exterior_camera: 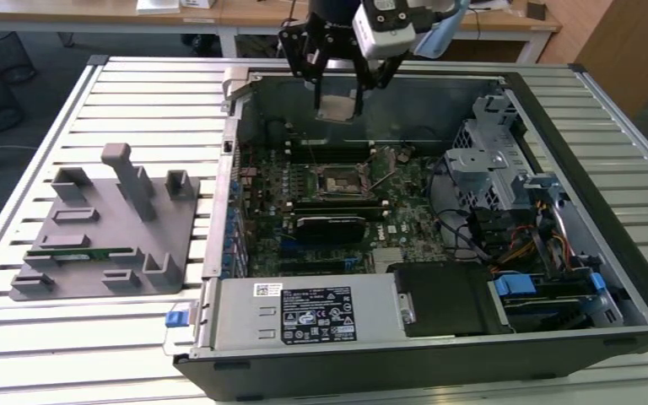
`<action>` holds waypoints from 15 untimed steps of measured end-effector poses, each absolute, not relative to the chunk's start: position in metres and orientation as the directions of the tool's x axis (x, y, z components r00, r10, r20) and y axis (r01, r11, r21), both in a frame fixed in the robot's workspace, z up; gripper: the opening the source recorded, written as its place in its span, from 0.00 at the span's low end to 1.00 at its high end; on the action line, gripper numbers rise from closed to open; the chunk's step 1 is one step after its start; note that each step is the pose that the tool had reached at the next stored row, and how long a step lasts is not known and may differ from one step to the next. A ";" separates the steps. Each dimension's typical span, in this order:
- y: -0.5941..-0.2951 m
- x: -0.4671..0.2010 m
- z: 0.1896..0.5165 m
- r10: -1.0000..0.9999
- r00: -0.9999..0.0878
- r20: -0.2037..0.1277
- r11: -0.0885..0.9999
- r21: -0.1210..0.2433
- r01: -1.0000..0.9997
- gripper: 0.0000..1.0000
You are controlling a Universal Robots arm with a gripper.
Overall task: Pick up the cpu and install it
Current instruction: 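Place the cpu into insertion slot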
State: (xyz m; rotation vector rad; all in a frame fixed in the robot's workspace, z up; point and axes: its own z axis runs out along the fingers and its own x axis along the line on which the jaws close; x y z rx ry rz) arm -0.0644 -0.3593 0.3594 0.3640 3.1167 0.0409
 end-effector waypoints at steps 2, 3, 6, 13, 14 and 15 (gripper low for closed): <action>-0.359 -0.064 0.359 0.262 -0.965 0.000 0.965 0.026 0.262 0.53; -0.359 -0.064 0.358 0.278 -0.960 0.000 0.960 0.026 0.278 0.53; -0.359 -0.064 0.357 0.328 -0.945 -0.001 0.944 0.026 0.328 0.53; -0.359 -0.064 0.355 0.436 -0.900 -0.001 0.900 0.024 0.436 0.53; -0.359 -0.064 0.354 0.452 -0.892 -0.001 0.892 0.024 0.452 0.53; -0.359 -0.064 0.354 0.468 -0.884 -0.001 0.883 0.024 0.468 0.53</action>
